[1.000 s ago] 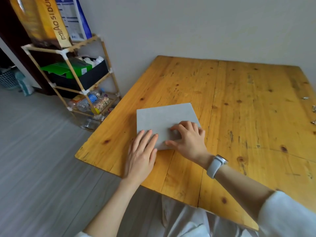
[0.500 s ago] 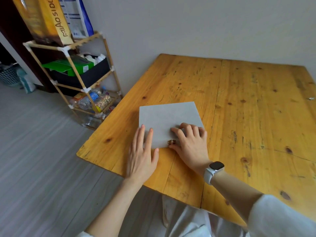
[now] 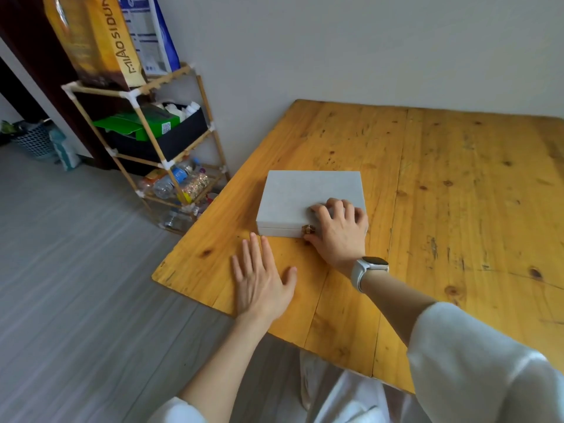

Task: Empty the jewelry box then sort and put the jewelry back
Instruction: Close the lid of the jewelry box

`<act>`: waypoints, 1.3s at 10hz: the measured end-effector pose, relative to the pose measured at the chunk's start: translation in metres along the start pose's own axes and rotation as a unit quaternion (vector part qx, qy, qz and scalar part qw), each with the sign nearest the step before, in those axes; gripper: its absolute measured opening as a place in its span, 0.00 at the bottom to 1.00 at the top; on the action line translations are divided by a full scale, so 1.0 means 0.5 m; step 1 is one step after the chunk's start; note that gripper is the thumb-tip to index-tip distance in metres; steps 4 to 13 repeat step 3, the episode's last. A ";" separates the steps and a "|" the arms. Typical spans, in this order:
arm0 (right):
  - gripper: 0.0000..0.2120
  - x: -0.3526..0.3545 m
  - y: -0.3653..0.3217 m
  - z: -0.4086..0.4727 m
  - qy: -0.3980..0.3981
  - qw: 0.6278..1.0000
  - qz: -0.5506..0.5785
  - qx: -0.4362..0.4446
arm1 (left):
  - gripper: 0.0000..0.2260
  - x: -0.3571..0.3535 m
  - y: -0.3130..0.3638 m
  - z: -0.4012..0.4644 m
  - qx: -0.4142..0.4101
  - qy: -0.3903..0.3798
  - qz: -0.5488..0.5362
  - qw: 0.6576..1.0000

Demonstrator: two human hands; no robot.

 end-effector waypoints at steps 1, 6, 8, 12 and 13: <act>0.27 0.026 0.016 0.004 -0.077 0.983 0.160 -0.046 | 0.34 -0.006 0.001 0.003 0.000 -0.025 0.010 1.000; 0.08 0.357 -0.020 -0.012 -0.044 0.794 0.606 0.007 | 0.33 -0.009 0.000 0.001 0.002 -0.042 0.023 0.999; 0.08 0.357 -0.020 -0.012 -0.044 0.794 0.606 0.007 | 0.33 -0.009 0.000 0.001 0.002 -0.042 0.023 0.999; 0.08 0.357 -0.020 -0.012 -0.044 0.794 0.606 0.007 | 0.33 -0.009 0.000 0.001 0.002 -0.042 0.023 0.999; 0.08 0.357 -0.020 -0.012 -0.044 0.794 0.606 0.007 | 0.33 -0.009 0.000 0.001 0.002 -0.042 0.023 0.999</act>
Point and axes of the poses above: each hand's wrist, its own z-axis towards the middle knuckle, its own x-axis out of the back of the hand, y = z × x, the point moved 10 cm from there along z, towards the middle knuckle, and after that the axes turned 1 degree about -y, right-handed, at the moved point
